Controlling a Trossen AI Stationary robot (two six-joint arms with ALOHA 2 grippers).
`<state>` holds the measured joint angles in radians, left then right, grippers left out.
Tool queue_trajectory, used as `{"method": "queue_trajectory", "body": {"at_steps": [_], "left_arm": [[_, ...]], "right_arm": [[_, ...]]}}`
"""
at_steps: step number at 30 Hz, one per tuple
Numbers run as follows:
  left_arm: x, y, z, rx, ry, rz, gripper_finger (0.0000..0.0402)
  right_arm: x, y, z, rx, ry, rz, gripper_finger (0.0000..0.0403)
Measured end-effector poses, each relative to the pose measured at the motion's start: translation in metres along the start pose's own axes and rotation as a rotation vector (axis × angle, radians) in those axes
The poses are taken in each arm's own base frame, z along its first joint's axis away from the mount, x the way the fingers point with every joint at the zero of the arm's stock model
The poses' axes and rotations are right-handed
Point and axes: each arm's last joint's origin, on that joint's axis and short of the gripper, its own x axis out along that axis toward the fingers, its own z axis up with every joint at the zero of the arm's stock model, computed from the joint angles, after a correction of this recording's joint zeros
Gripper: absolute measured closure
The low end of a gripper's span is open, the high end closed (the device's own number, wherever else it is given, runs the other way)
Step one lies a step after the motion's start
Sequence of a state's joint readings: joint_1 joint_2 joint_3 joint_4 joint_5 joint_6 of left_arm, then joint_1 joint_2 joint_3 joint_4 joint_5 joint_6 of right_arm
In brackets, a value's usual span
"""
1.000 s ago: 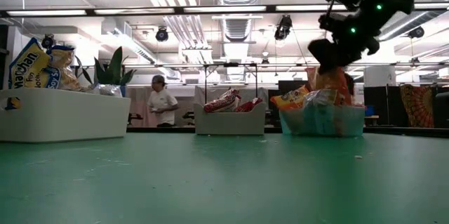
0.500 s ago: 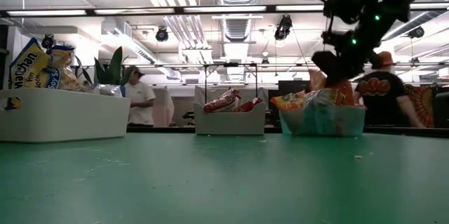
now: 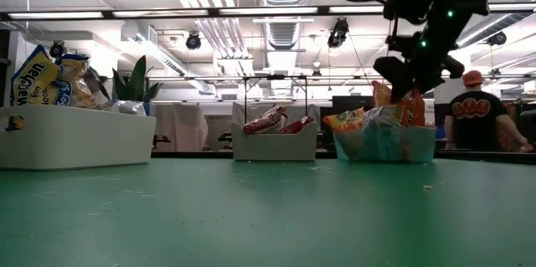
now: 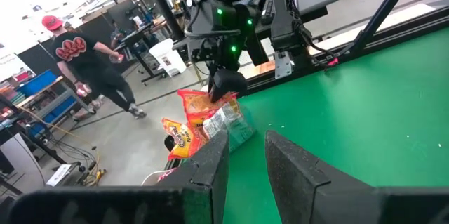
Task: Sort Maruchan noodles
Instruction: Put the orange noodle pack into the green bin
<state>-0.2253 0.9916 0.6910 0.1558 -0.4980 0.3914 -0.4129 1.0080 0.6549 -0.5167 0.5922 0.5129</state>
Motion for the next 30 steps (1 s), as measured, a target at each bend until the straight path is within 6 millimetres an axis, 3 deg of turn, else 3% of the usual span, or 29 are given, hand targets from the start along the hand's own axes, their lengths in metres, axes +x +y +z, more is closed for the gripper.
{"method": "queue_trajectory", "body": {"at_steps": [7,13,19,26,30], "left_arm": [[0.000,0.000,0.000,0.000,0.000,0.000,0.0325],[0.000,0.000,0.000,0.000,0.000,0.000,0.0325],[0.000,0.000,0.000,0.009,0.000,0.000,0.0325],[0.000,0.000,0.000,0.010,0.000,0.000,0.0325],[0.000,0.000,0.000,0.011,0.000,0.000,0.0325]], "right_arm": [[-0.016,0.001,0.026,0.028,-0.046,-0.008,0.0176],[-0.016,0.003,0.039,-0.023,-0.161,-0.118,0.0185],[0.013,0.009,0.042,-0.082,-0.139,-0.190,0.0233],[0.060,0.021,0.027,-0.146,-0.005,-0.258,0.0298],[0.069,0.029,0.019,-0.195,0.042,-0.260,0.0328]]}}
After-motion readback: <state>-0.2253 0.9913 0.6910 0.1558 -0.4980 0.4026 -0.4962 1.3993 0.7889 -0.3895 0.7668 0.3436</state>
